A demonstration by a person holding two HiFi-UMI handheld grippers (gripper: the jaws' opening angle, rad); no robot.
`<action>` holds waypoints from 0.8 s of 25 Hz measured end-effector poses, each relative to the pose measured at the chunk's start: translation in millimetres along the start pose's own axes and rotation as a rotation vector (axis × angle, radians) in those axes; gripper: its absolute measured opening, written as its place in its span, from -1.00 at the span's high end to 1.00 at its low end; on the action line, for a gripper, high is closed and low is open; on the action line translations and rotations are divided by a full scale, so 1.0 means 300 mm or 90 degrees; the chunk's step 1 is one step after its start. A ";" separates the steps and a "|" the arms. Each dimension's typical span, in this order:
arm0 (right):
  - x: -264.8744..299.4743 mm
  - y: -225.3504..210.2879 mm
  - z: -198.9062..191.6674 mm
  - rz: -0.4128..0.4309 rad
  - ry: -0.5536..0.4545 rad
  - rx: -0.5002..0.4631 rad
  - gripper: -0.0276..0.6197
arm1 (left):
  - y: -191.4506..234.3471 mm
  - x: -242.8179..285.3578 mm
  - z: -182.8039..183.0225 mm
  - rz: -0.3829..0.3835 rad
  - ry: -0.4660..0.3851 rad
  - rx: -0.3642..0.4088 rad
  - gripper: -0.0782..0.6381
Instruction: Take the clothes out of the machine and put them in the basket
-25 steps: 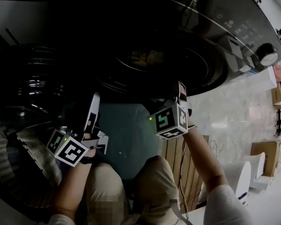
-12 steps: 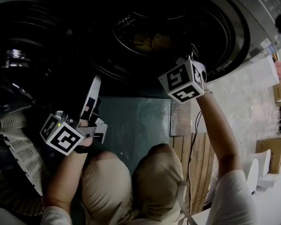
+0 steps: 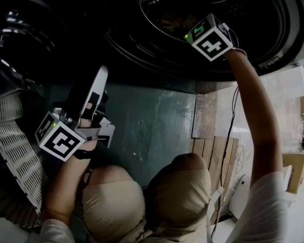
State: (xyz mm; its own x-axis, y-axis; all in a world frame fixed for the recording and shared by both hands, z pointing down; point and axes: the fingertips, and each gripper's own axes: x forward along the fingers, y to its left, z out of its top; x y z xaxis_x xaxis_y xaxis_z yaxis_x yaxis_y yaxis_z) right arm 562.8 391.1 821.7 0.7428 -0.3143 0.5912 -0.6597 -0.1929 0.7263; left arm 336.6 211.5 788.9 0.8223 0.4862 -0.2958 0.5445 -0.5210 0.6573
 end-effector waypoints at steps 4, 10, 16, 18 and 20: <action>0.100 -0.008 -0.071 0.053 0.073 -0.013 -0.62 | 0.048 -0.039 0.008 0.014 -0.013 -0.007 0.75; 0.267 0.080 -0.251 0.168 0.193 -0.039 -0.73 | 0.071 -0.051 -0.025 0.017 0.023 0.006 0.75; 0.394 0.100 -0.317 0.210 0.236 -0.022 -0.76 | 0.092 -0.067 -0.012 0.031 0.021 0.002 0.75; 0.424 0.115 -0.328 0.228 0.243 -0.008 -0.76 | 0.101 -0.068 -0.001 0.036 0.010 -0.003 0.75; 0.441 0.126 -0.338 0.247 0.254 0.006 -0.75 | 0.102 -0.062 0.000 0.034 0.006 -0.007 0.75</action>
State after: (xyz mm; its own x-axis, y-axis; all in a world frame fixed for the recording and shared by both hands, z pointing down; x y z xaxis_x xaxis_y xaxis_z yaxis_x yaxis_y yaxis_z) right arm 647.5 436.4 962.9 0.4297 0.0126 0.9029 -0.8931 -0.1418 0.4270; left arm 337.9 186.3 814.6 0.8482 0.4650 -0.2538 0.4986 -0.5389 0.6790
